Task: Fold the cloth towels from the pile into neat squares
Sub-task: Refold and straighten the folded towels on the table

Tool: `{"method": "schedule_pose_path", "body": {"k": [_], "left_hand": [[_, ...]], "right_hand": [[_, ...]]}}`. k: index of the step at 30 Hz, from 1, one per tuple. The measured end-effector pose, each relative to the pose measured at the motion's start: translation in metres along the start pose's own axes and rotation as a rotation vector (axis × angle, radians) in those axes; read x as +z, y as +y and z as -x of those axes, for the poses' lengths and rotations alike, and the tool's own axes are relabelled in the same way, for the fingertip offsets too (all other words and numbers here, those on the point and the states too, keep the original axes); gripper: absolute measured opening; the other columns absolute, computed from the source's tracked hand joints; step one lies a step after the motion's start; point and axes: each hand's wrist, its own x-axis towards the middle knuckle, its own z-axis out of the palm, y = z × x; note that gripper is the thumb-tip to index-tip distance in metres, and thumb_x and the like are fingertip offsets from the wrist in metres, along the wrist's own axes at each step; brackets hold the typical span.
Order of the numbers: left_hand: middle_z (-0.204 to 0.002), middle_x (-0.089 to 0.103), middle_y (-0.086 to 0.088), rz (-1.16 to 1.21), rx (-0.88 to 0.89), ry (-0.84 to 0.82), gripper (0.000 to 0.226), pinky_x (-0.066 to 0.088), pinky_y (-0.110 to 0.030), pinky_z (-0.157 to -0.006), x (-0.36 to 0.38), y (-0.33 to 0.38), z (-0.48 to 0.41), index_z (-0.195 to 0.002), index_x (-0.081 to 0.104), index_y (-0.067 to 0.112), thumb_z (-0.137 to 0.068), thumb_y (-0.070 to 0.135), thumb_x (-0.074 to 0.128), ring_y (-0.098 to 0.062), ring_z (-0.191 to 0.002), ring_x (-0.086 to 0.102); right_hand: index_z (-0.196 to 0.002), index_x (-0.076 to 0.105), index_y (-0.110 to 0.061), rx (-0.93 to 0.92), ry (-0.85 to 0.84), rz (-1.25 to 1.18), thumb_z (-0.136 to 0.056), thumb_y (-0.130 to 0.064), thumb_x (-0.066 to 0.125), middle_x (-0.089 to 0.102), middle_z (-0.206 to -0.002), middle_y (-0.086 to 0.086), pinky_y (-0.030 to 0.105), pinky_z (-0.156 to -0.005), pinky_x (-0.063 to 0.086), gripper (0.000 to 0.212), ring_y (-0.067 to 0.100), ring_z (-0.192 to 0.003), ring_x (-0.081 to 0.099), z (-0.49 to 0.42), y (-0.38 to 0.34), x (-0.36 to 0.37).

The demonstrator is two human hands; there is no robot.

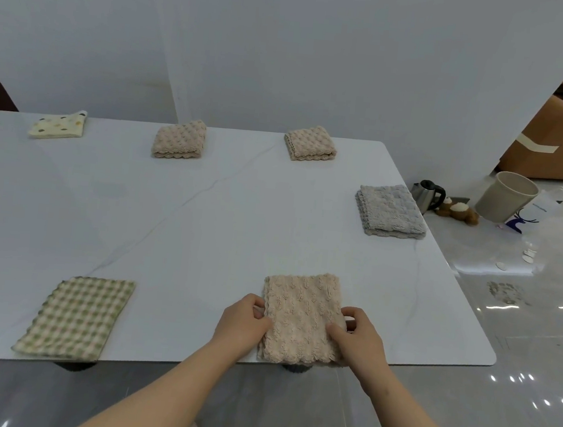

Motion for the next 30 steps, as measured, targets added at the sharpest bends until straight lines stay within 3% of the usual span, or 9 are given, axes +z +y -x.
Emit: {"method": "schedule_pose_path", "body": {"k": [4,8,11,14,18,25,30], "left_hand": [[-0.079,0.051,0.01,0.033,-0.008,0.023,0.029,0.037,-0.022,-0.075,-0.005,0.004,-0.006,-0.117,0.052,0.015,-0.088,0.017,0.056,-0.012,-0.089,0.051],[-0.079,0.052,0.009,0.056,-0.008,-0.022,0.029,0.038,-0.018,-0.066,-0.005,0.005,-0.011,-0.117,0.052,0.014,-0.089,0.015,0.056,-0.011,-0.087,0.051],[-0.077,0.05,0.009,0.05,0.001,-0.048,0.027,0.038,-0.016,-0.064,-0.006,0.003,-0.017,-0.116,0.053,0.013,-0.088,0.011,0.056,-0.011,-0.084,0.05],[-0.078,0.05,0.008,0.061,-0.01,-0.076,0.026,0.038,-0.014,-0.063,-0.009,0.002,-0.021,-0.113,0.054,0.014,-0.088,0.011,0.057,-0.011,-0.082,0.05],[-0.079,0.05,0.007,0.049,-0.01,-0.104,0.027,0.04,-0.021,-0.077,-0.013,0.003,-0.029,-0.114,0.054,0.013,-0.087,0.01,0.057,-0.013,-0.085,0.051],[-0.084,0.054,0.004,0.033,-0.024,-0.155,0.026,0.041,-0.023,-0.078,-0.02,0.001,-0.037,-0.111,0.056,0.014,-0.086,0.01,0.058,-0.014,-0.086,0.053],[-0.08,0.053,0.005,0.047,-0.021,-0.166,0.026,0.041,-0.023,-0.078,-0.021,0.0,-0.036,-0.11,0.057,0.013,-0.085,0.01,0.059,-0.014,-0.084,0.052]], "right_hand": [[-0.123,0.047,-0.016,-0.014,0.045,0.014,-0.087,-0.019,0.056,0.055,-0.1,-0.001,0.027,-0.068,0.046,0.037,0.015,-0.083,0.055,-0.001,-0.004,0.001],[-0.12,0.049,-0.019,-0.001,0.066,0.038,-0.088,-0.019,0.053,0.054,-0.096,-0.005,0.036,-0.08,0.05,0.033,0.014,-0.085,0.054,-0.003,-0.01,0.004],[-0.115,0.05,-0.02,0.023,0.073,0.058,-0.088,-0.017,0.051,0.052,-0.088,-0.01,0.035,-0.079,0.05,0.027,0.011,-0.08,0.053,-0.002,-0.012,0.007],[-0.115,0.051,-0.018,0.033,0.111,0.078,-0.088,-0.016,0.051,0.054,-0.093,-0.004,0.037,-0.08,0.05,0.027,0.016,-0.083,0.053,-0.005,-0.014,0.01],[-0.118,0.051,-0.015,0.038,0.128,0.083,-0.088,-0.015,0.052,0.055,-0.102,0.001,0.032,-0.076,0.047,0.03,0.018,-0.086,0.053,-0.009,-0.02,0.016],[-0.115,0.052,-0.016,0.053,0.144,0.077,-0.088,-0.014,0.052,0.055,-0.096,-0.002,0.026,-0.065,0.041,0.027,0.01,-0.077,0.052,-0.01,-0.024,0.024],[-0.11,0.053,-0.018,0.082,0.161,0.051,-0.086,-0.013,0.054,0.059,-0.102,0.004,0.027,-0.071,0.04,0.025,0.016,-0.081,0.053,-0.01,-0.022,0.024]]}}
